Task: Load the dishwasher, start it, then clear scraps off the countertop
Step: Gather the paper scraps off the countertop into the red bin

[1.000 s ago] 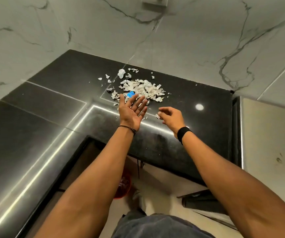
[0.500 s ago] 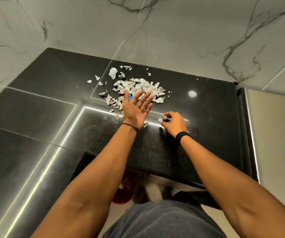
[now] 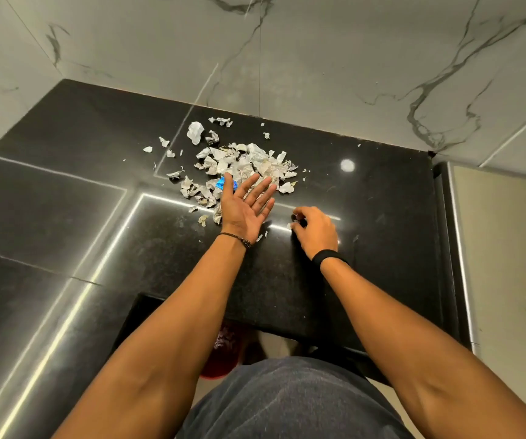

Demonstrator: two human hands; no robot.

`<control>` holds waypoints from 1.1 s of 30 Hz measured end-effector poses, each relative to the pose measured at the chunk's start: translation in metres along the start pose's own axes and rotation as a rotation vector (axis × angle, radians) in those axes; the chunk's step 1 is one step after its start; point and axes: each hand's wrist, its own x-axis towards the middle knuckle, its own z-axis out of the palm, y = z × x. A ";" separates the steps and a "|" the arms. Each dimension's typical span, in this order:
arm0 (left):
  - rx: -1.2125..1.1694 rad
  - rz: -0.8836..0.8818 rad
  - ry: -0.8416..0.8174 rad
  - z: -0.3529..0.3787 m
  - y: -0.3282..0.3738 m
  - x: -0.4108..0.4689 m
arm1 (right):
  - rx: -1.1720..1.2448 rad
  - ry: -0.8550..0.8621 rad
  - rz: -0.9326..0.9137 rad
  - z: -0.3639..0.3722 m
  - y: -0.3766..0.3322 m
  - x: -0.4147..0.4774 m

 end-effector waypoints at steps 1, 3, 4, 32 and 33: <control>-0.005 -0.005 0.004 -0.001 -0.002 0.001 | 0.007 0.015 -0.001 0.001 0.001 0.001; -0.016 -0.013 0.012 -0.003 -0.005 0.002 | 0.003 0.033 -0.004 0.001 0.002 0.003; -0.022 -0.016 0.016 -0.004 -0.006 0.003 | -0.014 0.035 -0.015 0.000 0.002 0.003; -0.460 0.014 0.045 -0.026 -0.016 -0.005 | 0.832 -0.086 0.019 -0.008 -0.063 0.002; -0.468 0.018 0.058 -0.029 -0.015 -0.006 | 0.779 -0.073 0.009 -0.005 -0.060 0.002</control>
